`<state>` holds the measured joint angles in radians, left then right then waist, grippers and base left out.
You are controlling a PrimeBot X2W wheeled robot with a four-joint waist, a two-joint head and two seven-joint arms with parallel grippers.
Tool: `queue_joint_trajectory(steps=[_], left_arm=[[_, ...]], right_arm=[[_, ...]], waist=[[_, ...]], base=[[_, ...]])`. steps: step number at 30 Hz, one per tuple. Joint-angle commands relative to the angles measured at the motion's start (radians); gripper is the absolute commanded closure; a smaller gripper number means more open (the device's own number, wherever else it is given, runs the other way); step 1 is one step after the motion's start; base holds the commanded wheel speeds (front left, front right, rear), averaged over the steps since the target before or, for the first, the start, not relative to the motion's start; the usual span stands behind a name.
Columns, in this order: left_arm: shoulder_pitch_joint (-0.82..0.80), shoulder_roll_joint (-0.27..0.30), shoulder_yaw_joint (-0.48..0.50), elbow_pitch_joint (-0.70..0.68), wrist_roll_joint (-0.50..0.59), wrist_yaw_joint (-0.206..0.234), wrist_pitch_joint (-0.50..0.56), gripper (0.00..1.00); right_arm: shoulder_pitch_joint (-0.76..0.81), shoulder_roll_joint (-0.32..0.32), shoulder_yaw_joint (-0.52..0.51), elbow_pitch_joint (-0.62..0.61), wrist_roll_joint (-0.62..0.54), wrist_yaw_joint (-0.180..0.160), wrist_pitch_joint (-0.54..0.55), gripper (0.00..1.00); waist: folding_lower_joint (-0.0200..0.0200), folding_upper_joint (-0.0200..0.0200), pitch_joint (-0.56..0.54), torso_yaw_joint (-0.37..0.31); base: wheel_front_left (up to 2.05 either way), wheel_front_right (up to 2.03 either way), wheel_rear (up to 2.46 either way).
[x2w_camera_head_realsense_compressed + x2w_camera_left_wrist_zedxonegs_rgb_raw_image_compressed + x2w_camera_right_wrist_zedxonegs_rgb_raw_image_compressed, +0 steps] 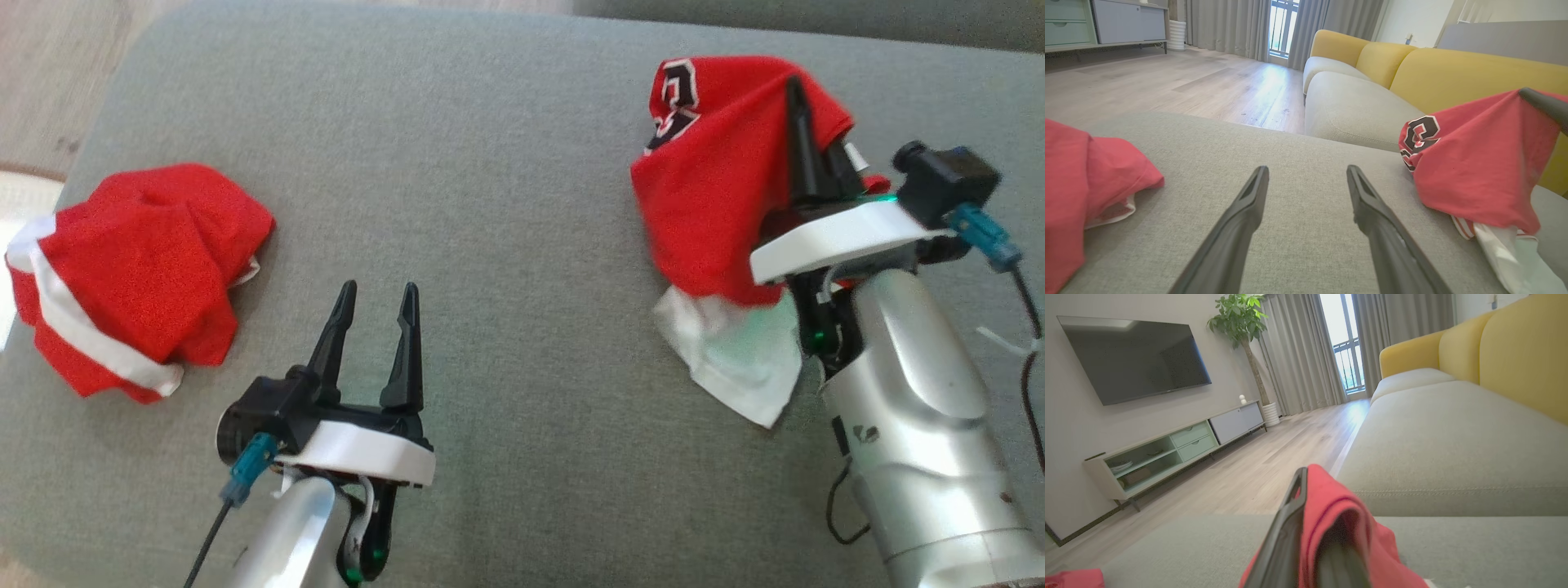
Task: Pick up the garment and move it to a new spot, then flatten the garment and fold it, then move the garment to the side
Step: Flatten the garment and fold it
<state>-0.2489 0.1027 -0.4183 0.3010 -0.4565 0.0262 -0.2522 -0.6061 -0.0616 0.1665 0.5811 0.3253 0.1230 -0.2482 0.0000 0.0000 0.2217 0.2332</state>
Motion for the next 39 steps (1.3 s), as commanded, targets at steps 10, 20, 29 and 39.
queue_joint_trajectory(steps=[10, 20, 29, 39], left_arm=[[0.021, -0.008, 0.047, -0.015, 0.011, -0.005, -0.009, 0.0], [0.053, -0.006, 0.073, -0.021, 0.004, 0.004, -0.009, 0.0], [0.076, -0.01, 0.11, -0.066, 0.007, 0.008, -0.01, 0.0], [0.066, -0.017, 0.122, -0.061, 0.016, -0.005, -0.01, 0.0]], right_arm=[[-0.091, 0.011, 0.067, -0.149, -0.018, 0.008, -0.013, 1.0], [-0.341, 0.011, 0.104, -0.303, 0.06, 0.008, -0.013, 1.0], [-0.213, -0.071, -0.082, -0.17, -0.036, 0.008, 0.072, 1.0], [0.068, -0.192, -0.368, -0.154, -0.303, 0.008, 0.256, 0.35]], waist=[[0.0, 0.0, -0.097, -0.054], [0.0, 0.0, -0.143, -0.09], [0.0, 0.0, -0.123, -0.167], [0.0, 0.0, -0.089, -0.22]], base=[[0.0, 0.0, 0.0], [0.0, 0.0, 0.0], [0.0, 0.0, 0.0], [0.0, 0.0, 0.0]])
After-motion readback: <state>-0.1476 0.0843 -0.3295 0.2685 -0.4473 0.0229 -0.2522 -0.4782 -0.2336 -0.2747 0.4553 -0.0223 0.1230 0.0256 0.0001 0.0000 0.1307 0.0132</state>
